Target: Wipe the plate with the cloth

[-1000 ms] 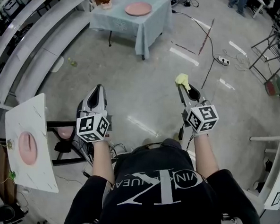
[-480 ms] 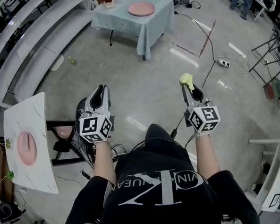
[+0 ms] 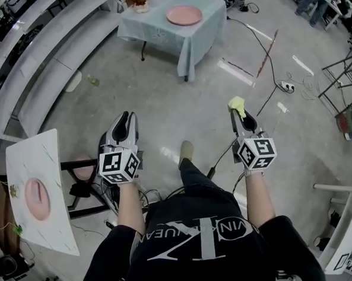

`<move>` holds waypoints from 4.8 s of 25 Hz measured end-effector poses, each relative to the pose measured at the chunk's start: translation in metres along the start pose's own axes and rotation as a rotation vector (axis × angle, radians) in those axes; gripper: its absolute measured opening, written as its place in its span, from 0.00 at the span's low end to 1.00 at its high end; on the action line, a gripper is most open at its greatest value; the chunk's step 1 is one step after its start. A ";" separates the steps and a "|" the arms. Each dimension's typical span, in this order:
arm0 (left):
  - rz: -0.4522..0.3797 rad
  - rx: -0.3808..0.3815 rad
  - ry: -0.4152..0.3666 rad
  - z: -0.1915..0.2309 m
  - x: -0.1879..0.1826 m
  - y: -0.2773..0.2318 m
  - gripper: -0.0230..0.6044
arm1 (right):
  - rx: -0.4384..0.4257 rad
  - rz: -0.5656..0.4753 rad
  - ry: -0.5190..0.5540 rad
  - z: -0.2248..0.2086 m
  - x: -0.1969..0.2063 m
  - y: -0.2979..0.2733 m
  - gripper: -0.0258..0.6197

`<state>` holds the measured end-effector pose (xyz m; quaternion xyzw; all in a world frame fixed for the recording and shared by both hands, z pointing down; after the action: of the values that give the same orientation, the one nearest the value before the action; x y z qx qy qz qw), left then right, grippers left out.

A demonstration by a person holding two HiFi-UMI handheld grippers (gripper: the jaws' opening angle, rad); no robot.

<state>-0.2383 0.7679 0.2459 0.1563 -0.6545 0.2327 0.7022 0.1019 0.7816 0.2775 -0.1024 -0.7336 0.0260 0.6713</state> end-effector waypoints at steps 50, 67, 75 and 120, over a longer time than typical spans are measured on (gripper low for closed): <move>0.071 0.069 0.040 0.197 -0.029 -0.373 0.04 | 0.010 0.072 -0.034 -0.057 -0.048 -0.388 0.16; 0.152 0.145 0.098 0.279 -0.027 -0.571 0.04 | 0.058 0.167 -0.052 -0.088 -0.063 -0.569 0.16; 0.193 0.174 0.114 0.320 -0.021 -0.638 0.04 | 0.069 0.192 -0.060 -0.089 -0.071 -0.644 0.16; 0.442 0.049 0.379 0.354 0.105 -0.803 0.04 | -0.298 0.461 0.105 -0.085 -0.001 -0.881 0.16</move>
<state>-0.1072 -0.0816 0.4520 -0.0195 -0.5240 0.4208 0.7403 0.0844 -0.0880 0.4396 -0.3655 -0.6508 0.0647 0.6623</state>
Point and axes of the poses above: the fingertips, and each gripper's own axes: y backward along the fingers, z to its left, x out of its underside, the point moved 1 cm from there along y, backward along the fingers, and after that the axes turned 11 degrees about x, right-handed, at the moved point
